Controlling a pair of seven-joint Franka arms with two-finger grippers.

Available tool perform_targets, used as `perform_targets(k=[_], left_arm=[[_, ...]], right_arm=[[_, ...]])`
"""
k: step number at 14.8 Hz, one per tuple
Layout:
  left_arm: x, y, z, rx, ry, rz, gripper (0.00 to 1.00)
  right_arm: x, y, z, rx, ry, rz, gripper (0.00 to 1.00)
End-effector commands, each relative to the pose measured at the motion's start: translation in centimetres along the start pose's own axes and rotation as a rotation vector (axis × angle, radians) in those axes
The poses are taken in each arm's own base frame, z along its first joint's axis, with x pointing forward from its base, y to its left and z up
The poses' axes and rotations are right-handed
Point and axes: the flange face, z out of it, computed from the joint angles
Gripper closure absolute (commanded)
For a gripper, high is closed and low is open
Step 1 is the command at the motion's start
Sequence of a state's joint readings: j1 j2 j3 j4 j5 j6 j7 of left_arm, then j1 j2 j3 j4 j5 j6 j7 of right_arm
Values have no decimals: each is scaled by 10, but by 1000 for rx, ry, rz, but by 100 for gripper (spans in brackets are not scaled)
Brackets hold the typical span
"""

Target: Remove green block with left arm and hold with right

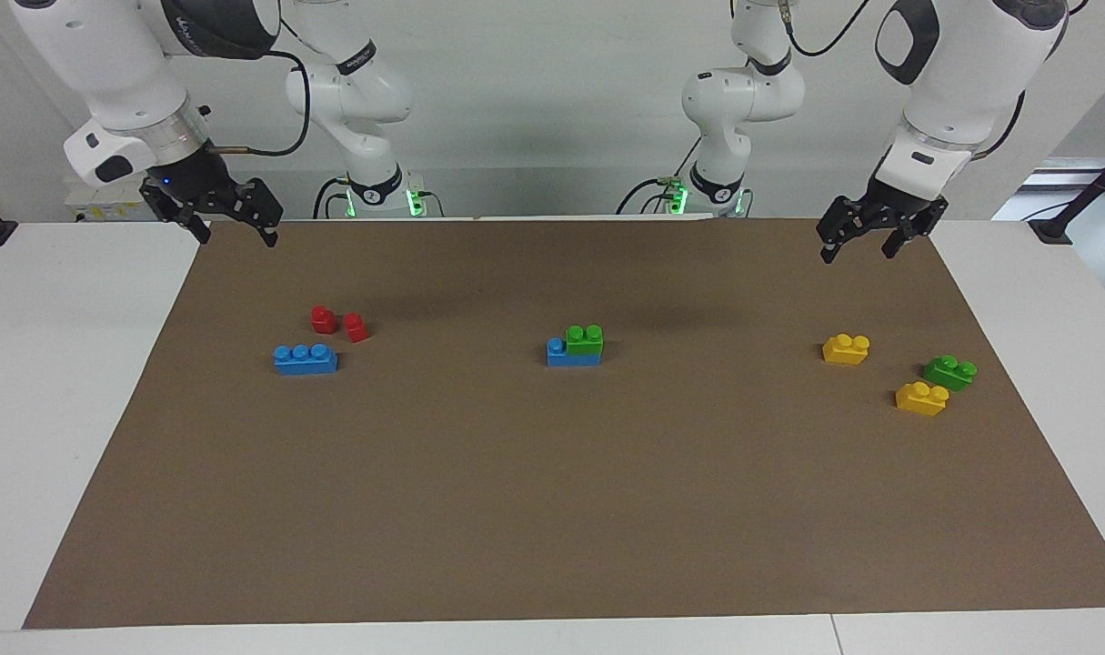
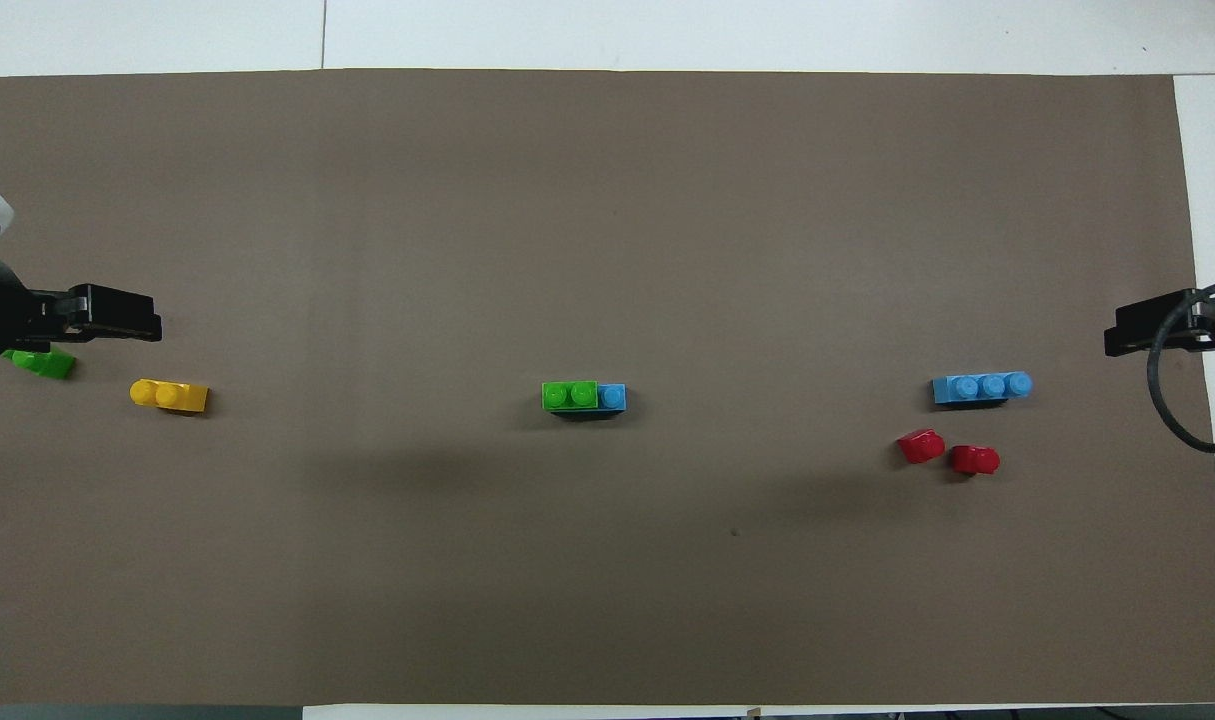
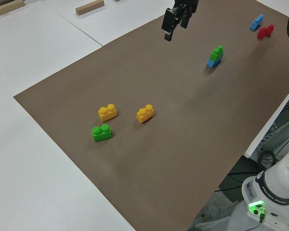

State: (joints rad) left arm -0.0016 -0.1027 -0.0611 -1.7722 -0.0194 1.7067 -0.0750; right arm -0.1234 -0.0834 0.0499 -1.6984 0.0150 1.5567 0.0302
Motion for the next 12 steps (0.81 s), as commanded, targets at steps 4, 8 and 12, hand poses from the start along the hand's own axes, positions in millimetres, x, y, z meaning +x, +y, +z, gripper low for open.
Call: perform_targets(k=[4, 8, 12], left_arm=[[-9, 2, -5, -12, -27, 0, 0], [-12, 18, -3, -8, -35, -164, 0], [-23, 57, -2, -5, -38, -332, 0]], right_arm=[[1, -2, -1, -19, 3, -22, 0], [9, -6, -1, -13, 72, 108, 0], [12, -36, 15, 21, 70, 450, 0]])
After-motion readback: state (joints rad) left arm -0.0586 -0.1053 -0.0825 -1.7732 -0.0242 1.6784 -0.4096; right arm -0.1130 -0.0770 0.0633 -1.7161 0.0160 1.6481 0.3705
